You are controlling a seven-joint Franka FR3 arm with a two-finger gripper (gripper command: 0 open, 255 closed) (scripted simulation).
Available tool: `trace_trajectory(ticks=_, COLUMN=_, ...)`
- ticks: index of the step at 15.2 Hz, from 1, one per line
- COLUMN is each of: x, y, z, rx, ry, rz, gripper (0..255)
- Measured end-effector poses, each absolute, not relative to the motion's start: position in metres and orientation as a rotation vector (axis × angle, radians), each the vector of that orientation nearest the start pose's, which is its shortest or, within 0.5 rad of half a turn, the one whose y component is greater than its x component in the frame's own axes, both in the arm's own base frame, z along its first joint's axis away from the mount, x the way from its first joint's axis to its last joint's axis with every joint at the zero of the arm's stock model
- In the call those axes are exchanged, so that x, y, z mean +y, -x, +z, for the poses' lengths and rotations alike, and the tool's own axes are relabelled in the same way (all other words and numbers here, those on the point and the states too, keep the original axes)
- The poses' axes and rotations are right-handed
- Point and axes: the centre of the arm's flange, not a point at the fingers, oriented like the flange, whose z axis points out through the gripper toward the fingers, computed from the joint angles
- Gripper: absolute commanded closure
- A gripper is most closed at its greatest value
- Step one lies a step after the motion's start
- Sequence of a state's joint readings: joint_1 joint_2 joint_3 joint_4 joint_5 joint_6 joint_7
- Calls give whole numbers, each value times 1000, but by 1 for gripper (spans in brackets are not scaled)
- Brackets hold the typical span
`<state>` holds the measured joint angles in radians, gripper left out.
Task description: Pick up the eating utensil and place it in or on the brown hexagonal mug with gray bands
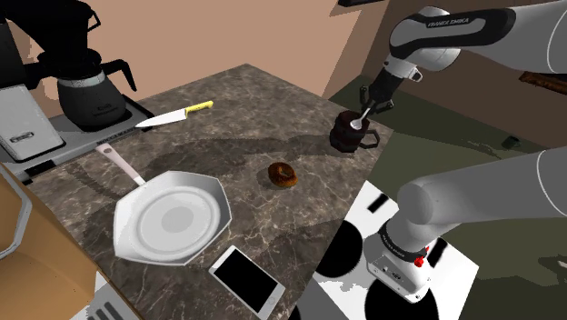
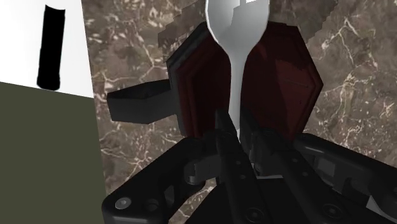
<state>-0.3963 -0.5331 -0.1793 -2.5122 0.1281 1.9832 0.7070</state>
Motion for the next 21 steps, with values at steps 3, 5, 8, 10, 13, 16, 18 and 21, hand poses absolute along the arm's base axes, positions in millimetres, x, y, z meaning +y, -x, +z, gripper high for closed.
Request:
trace_trajectory(ticks=3, x=-206, y=-326, z=456, rx=1787, ry=2327, rz=31, gripper=255)
trace_trajectory(ticks=5, x=-206, y=-325, z=455, rx=1787, ry=2327, rz=30, gripper=255)
trace_trajectory(ticks=8, x=-206, y=-325, z=455, rx=1787, ry=2327, rz=30, gripper=0)
trace_trajectory(ticks=10, x=-205, y=-325, z=456, rx=1787, ry=2327, rz=27, gripper=0)
trace_trajectory(ticks=13, x=-205, y=-325, z=455, rx=1787, ry=2327, rz=30, gripper=0)
trace_trajectory(ticks=16, x=-208, y=-324, z=470, rx=1787, ry=2328, rz=29, gripper=0)
trace_trajectory(ticks=18, x=-216, y=-322, z=492, rx=1787, ry=2327, rz=28, gripper=0)
trace_trajectory(ticks=21, x=-215, y=-320, z=502, rx=1787, ry=2327, rz=30, gripper=0)
